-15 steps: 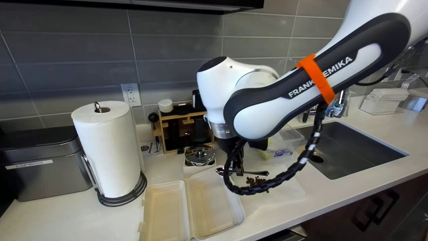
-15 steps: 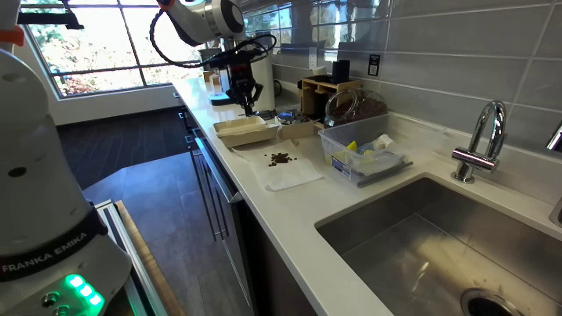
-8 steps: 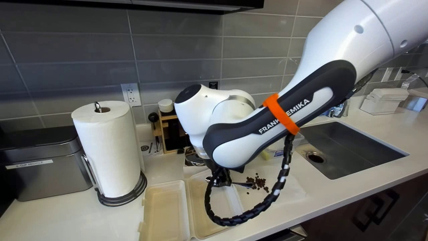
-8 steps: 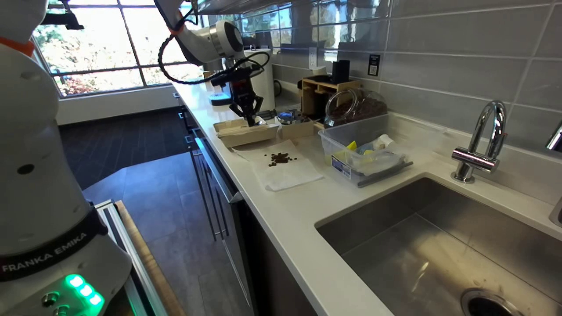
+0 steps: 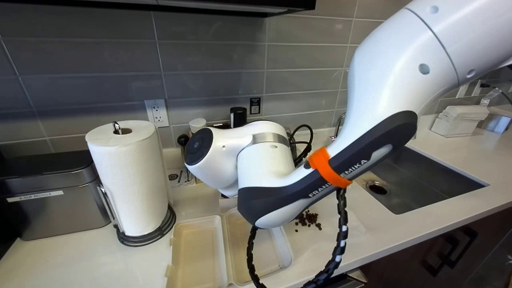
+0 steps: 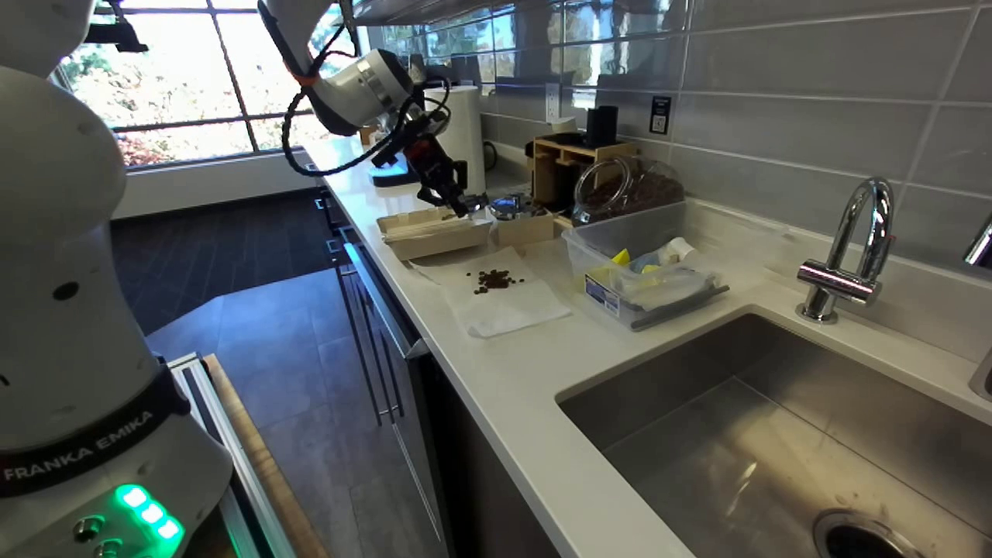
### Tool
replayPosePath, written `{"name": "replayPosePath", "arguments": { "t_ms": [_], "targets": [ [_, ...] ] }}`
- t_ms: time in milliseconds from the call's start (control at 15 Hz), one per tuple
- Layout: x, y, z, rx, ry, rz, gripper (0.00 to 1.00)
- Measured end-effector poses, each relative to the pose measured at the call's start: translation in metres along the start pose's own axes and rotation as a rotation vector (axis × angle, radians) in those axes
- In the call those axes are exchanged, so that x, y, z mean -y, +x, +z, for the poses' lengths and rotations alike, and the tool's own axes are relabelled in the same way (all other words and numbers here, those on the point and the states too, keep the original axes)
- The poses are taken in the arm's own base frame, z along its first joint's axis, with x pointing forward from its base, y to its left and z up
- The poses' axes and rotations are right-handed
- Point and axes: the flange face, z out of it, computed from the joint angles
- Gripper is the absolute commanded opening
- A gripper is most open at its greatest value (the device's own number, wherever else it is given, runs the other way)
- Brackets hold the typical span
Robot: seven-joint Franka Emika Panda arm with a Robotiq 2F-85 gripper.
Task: Use the silver spoon to remove some of the contents on the napkin and put them in the takeaway pack
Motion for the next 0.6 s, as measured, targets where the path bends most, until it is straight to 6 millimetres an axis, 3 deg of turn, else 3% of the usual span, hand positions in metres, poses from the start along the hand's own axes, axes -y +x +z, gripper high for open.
{"name": "replayPosePath", "arguments": {
  "t_ms": [600],
  "targets": [
    [0.012,-0.017,-0.020,0.111,-0.204,0.075,0.02]
  ]
}}
